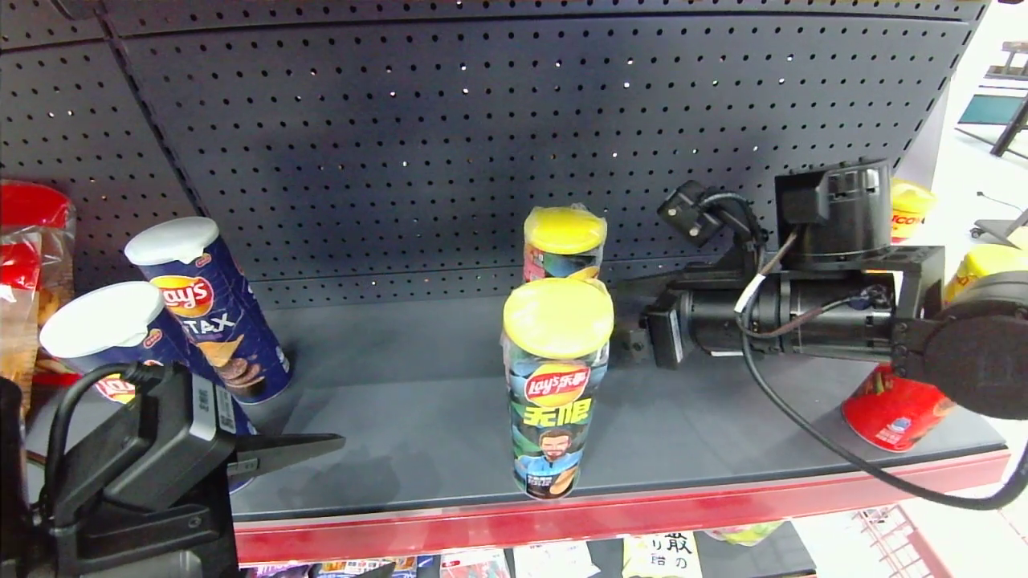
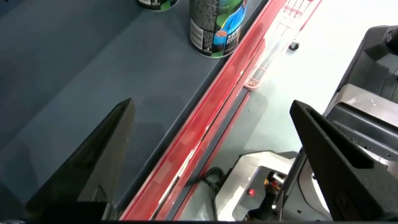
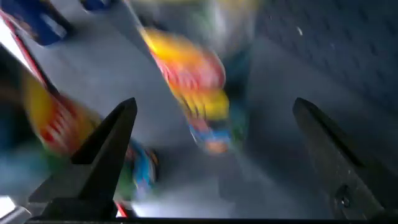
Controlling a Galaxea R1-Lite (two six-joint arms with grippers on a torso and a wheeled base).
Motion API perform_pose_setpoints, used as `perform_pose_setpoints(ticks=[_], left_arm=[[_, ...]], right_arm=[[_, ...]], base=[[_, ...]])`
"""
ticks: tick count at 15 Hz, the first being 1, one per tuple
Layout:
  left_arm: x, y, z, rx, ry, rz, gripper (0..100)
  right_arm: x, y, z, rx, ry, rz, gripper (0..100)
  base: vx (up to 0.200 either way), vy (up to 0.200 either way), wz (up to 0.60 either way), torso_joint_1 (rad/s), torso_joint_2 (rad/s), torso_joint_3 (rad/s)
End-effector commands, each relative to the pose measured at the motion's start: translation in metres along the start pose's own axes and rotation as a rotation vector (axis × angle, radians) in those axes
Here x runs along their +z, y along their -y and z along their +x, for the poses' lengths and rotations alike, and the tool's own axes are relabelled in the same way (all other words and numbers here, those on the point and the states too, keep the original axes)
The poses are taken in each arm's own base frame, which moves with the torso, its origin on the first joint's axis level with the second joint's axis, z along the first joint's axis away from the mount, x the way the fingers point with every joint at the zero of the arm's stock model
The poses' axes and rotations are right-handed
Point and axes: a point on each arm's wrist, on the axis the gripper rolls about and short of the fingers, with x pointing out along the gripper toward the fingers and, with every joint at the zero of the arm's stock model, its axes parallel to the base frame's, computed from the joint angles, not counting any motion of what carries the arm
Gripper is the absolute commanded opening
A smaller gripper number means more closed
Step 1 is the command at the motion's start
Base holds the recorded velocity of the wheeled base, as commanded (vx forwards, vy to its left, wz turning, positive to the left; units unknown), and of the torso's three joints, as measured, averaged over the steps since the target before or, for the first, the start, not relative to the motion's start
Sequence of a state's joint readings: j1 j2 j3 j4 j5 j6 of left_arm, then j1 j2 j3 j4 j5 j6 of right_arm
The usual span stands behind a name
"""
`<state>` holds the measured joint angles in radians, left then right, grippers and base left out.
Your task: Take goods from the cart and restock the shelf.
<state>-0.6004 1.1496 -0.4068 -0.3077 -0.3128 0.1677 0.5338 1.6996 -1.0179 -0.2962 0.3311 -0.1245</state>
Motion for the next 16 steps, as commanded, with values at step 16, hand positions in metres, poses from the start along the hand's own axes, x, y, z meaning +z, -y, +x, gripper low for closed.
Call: perform_pose_setpoints(ticks=[16], left_arm=[[0.020, -0.031, 0.087, 0.017, -0.150, -0.025, 100]], right_arm=[[-0.060, -0.048, -0.166, -0.176, 0.134, 0.049, 100]], base=[[0.000, 0.000, 0.00, 0.000, 0.00, 0.000]])
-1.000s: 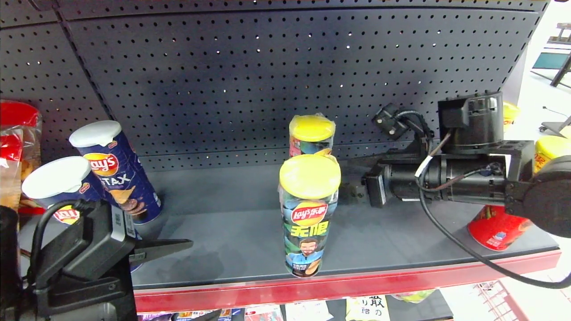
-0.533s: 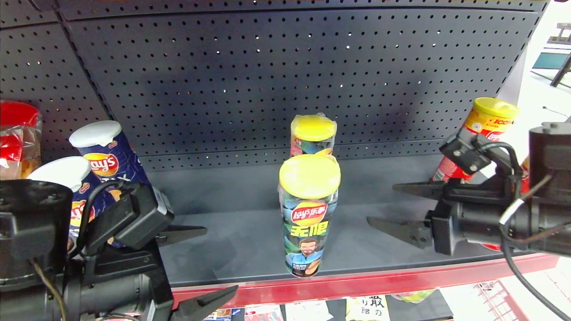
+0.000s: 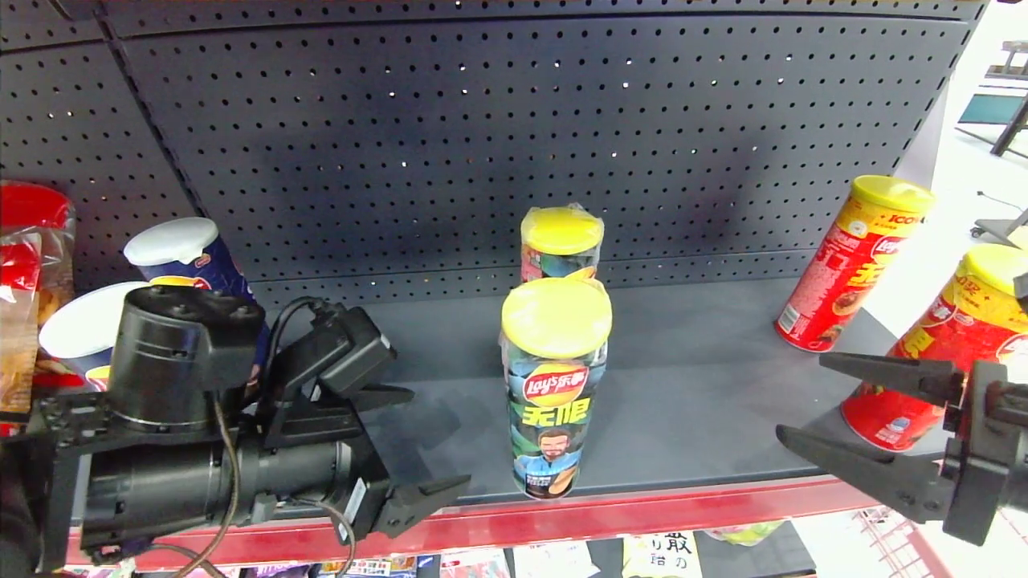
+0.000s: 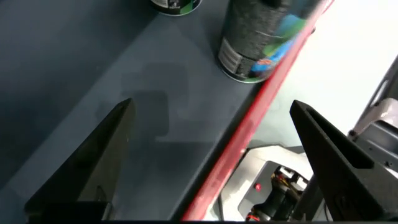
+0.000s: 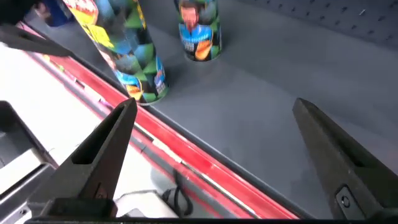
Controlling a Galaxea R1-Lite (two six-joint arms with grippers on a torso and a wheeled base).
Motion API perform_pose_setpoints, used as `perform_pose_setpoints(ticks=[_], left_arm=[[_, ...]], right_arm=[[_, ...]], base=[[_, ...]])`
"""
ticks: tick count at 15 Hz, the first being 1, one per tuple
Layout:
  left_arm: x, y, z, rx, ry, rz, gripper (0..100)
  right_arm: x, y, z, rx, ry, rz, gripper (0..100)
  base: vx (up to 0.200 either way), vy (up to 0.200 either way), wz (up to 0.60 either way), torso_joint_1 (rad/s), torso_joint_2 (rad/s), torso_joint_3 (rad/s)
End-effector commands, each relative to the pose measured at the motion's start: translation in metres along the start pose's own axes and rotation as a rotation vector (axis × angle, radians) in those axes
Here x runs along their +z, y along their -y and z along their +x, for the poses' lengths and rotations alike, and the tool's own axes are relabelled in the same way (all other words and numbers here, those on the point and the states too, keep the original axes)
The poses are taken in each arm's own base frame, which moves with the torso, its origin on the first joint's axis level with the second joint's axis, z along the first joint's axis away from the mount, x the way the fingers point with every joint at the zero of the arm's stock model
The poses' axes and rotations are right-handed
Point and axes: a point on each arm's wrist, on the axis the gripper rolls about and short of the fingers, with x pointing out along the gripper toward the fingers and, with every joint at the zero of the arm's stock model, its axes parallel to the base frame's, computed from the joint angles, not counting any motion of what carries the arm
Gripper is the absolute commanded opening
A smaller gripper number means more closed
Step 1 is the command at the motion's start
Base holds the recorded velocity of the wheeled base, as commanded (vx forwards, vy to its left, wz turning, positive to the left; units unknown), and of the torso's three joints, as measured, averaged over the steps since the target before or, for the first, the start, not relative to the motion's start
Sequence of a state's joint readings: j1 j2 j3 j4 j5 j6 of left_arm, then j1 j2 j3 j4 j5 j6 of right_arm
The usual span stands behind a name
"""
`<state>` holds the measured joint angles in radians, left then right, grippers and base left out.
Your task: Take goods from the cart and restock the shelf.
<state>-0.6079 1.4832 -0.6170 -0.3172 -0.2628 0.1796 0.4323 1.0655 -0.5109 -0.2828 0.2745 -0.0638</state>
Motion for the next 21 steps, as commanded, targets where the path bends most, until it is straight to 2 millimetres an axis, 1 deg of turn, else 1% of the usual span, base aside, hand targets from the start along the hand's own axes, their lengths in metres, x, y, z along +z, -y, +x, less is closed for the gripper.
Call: perform_pose_setpoints(ticks=[1, 3, 4, 5, 14, 21], left_arm=[[0.000, -0.004, 0.018, -0.007, -0.029, -0.005, 100], [0.001, -0.005, 0.028, -0.009, -0.016, 0.003, 100], [0.001, -0.005, 0.029, -0.007, -0.018, 0.002, 100], [0.001, -0.007, 0.036, -0.001, -0.011, 0.006, 100], [0.000, -0.014, 0.046, 0.023, -0.032, 0.043, 100], [0.010, -0.018, 0.059, 0.029, -0.017, 0.048, 100]], right_arm=[[0.002, 0.000, -0.009, -0.019, 0.031, -0.003, 100], [0.002, 0.000, -0.009, -0.020, 0.036, -0.003, 100], [0.002, 0.000, -0.009, -0.020, 0.034, -0.001, 100], [0.002, 0.000, -0.009, -0.021, 0.034, 0.002, 100], [0.002, 0.000, -0.009, -0.021, 0.033, 0.018, 100], [0.003, 0.000, -0.009, -0.019, 0.036, 0.017, 100]], base=[[0.000, 0.000, 0.00, 0.000, 0.00, 0.000], [0.000, 0.000, 0.00, 0.000, 0.00, 0.000], [0.000, 0.000, 0.00, 0.000, 0.00, 0.000], [0.000, 0.000, 0.00, 0.000, 0.00, 0.000], [0.000, 0.000, 0.00, 0.000, 0.00, 0.000], [0.000, 0.000, 0.00, 0.000, 0.00, 0.000]])
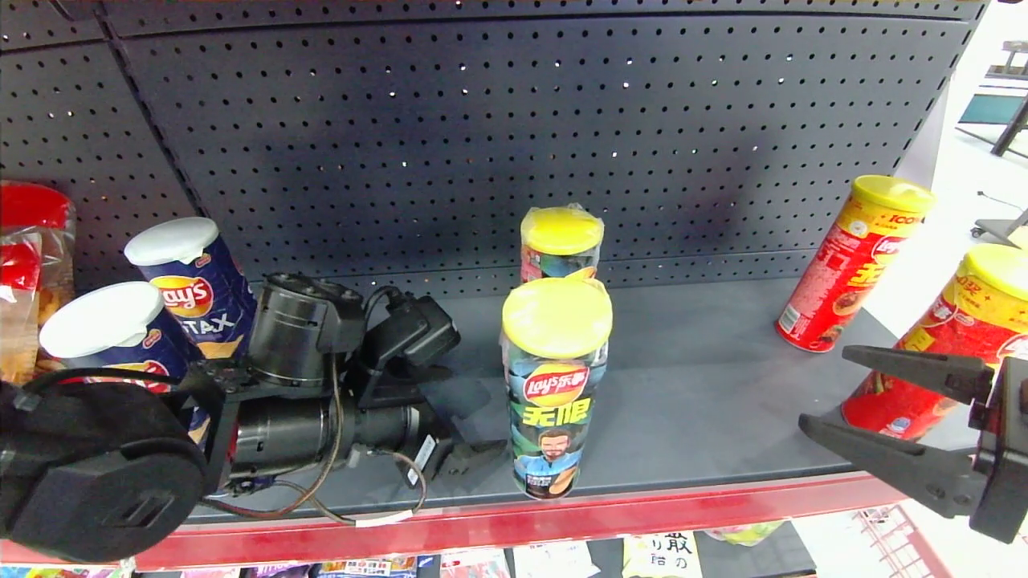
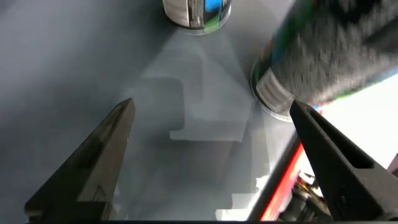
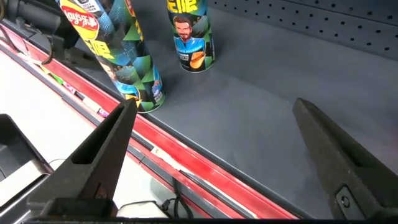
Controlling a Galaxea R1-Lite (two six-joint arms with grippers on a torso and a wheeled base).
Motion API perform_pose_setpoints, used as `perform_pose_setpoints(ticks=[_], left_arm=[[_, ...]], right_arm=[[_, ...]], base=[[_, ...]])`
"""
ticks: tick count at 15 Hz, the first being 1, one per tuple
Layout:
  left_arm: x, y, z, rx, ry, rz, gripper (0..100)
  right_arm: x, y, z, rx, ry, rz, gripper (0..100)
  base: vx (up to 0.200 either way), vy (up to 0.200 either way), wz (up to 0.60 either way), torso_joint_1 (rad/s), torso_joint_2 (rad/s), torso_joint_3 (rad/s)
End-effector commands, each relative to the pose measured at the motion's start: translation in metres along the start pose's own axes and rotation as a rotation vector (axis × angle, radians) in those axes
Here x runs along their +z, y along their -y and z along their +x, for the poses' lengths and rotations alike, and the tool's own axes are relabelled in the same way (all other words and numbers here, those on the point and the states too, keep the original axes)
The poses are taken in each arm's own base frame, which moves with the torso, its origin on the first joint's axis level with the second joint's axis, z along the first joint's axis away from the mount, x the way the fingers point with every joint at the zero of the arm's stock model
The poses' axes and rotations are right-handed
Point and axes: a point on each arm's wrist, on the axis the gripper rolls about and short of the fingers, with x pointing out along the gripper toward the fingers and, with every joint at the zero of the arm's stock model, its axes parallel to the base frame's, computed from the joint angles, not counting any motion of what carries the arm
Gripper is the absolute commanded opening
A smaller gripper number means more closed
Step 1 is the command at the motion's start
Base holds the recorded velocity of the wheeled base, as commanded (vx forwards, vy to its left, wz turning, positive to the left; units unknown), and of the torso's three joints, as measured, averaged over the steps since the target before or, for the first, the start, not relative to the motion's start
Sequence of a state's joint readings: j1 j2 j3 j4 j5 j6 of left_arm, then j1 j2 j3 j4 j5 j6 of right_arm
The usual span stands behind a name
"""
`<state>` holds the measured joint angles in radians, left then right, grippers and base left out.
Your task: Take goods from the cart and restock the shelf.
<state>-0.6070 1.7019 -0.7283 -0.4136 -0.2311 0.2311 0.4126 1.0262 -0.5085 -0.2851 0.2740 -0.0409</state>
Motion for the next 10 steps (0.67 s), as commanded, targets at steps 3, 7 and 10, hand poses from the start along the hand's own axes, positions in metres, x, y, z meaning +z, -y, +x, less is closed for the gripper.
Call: perform_pose_setpoints(ticks=[3, 7, 10], left_arm=[[0.004, -0.002, 0.006, -0.001, 0.006, 0.001, 100], [0.006, -0.003, 0.012, -0.002, 0.006, 0.002, 100], [0.007, -0.003, 0.016, -0.005, 0.005, 0.003, 100]], right_arm=[[0.000, 0.000, 0.001, 0.001, -0.004, 0.000, 100], [0.000, 0.000, 0.001, 0.001, -0.005, 0.001, 100], [0.000, 0.001, 0.002, 0.001, -0.006, 0.001, 100]], base=[[0.000, 0.000, 0.00, 0.000, 0.00, 0.000], [0.000, 0.000, 0.00, 0.000, 0.00, 0.000], [0.000, 0.000, 0.00, 0.000, 0.00, 0.000]])
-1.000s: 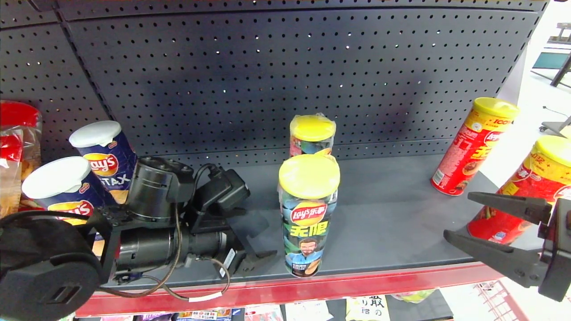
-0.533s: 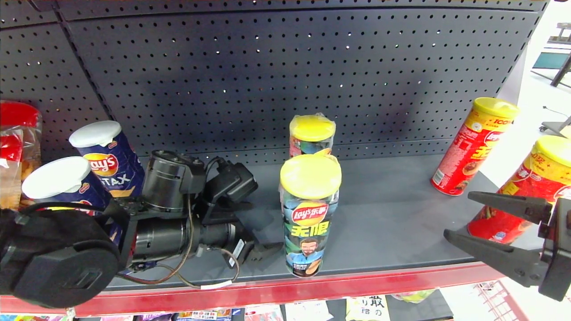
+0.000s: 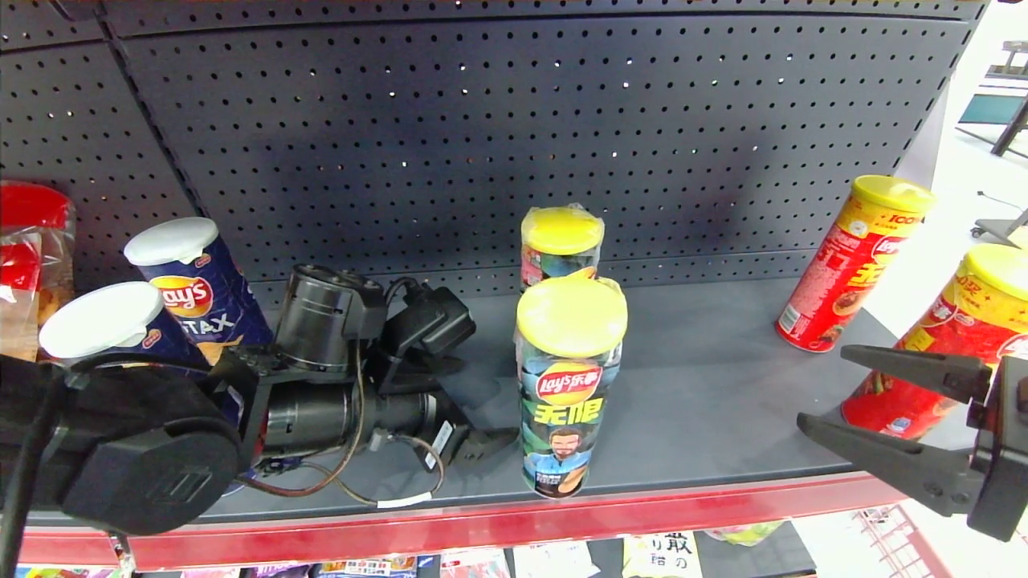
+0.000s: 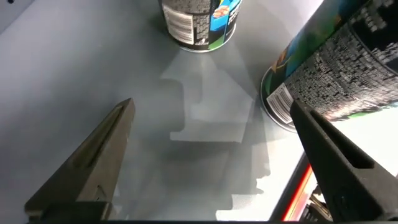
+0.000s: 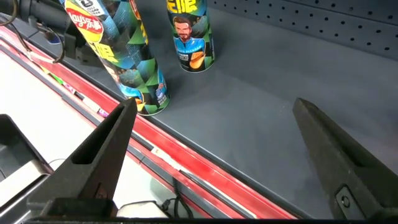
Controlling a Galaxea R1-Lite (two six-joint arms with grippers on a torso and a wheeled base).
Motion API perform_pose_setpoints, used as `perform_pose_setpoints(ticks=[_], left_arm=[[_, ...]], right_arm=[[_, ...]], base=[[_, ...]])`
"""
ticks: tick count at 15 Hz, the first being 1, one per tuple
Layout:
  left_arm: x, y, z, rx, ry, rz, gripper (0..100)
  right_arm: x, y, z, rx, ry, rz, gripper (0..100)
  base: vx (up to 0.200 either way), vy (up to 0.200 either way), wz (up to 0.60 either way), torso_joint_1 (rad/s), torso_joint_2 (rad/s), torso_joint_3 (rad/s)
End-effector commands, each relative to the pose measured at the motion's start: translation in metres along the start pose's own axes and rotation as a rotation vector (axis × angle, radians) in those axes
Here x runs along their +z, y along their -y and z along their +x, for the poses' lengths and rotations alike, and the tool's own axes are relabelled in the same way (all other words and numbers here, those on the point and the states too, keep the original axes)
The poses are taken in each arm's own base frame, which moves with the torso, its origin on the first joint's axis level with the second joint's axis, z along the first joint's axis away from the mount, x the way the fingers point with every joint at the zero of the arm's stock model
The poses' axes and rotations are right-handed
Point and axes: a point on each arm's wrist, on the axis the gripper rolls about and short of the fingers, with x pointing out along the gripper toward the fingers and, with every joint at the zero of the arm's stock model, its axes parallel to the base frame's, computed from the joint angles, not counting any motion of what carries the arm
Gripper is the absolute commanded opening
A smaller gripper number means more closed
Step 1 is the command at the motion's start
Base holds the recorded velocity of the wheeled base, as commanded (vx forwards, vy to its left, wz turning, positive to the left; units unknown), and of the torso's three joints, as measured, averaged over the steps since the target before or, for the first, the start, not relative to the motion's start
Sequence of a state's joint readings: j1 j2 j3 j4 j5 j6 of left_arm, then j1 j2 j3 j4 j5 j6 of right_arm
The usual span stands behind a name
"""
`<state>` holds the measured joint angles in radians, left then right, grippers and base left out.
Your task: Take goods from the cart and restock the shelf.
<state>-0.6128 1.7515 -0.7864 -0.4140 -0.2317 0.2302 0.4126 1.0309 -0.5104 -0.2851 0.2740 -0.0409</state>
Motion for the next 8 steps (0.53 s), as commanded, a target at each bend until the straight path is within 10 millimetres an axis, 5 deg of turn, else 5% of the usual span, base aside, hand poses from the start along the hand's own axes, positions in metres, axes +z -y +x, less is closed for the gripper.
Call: perform_pose_setpoints(ticks=[1, 8], left_arm=[[-0.0005, -0.0002, 0.0022, -0.002, -0.004, -0.001, 100], [-0.0003, 0.0014, -0.0013, 0.006, -0.001, -0.001, 100]], right_arm=[[-0.0002, 0.0003, 0.0010, 0.001, -0.004, 0.000, 100], [-0.0031, 0.0003, 0.0012, -0.003, -0.014, 0.005, 100]], base=[[0.000, 0.000, 0.00, 0.000, 0.00, 0.000], [0.000, 0.000, 0.00, 0.000, 0.00, 0.000]])
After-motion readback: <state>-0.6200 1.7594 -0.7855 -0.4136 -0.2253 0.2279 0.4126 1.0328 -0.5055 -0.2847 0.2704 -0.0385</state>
